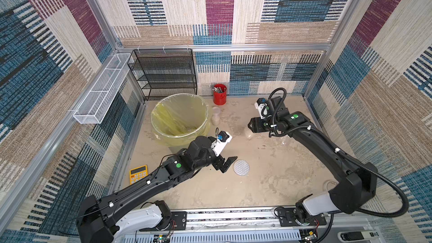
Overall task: Empty moldy rice from jars
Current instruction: Pick up the jar from the center of the board.
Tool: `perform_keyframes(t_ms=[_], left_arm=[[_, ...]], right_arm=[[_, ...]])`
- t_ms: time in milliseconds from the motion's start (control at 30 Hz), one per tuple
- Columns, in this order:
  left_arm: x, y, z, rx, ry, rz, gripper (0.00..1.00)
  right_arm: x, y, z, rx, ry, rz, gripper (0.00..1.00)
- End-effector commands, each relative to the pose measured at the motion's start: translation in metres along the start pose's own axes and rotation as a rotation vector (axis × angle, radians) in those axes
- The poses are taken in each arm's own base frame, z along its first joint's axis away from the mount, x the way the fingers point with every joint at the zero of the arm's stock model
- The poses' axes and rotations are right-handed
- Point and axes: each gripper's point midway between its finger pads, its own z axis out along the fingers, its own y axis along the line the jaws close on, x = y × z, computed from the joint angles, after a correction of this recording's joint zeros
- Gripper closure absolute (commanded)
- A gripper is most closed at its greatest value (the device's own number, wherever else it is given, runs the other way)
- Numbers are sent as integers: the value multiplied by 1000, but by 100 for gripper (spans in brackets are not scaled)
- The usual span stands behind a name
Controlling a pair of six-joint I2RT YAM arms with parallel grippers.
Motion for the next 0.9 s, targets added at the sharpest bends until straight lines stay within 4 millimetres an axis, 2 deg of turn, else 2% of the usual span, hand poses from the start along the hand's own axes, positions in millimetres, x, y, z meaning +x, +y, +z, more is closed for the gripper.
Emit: perform_keyframes(t_ms=[0,333,567,867], left_arm=[[-26,-4,13,14,-86,135,1],[-42,-19,57,86,-114,239,3],[-43,-22,75,96,-96,266,8],[-44,-27,86,128,-91,257,17]], right_arm=[[12,21,-19,-121,17,10,53],[33,54,-59,-328,13,27,53],[44,56,-67,-344,26,30,54],[42,60,-73,-367,13,30,54]])
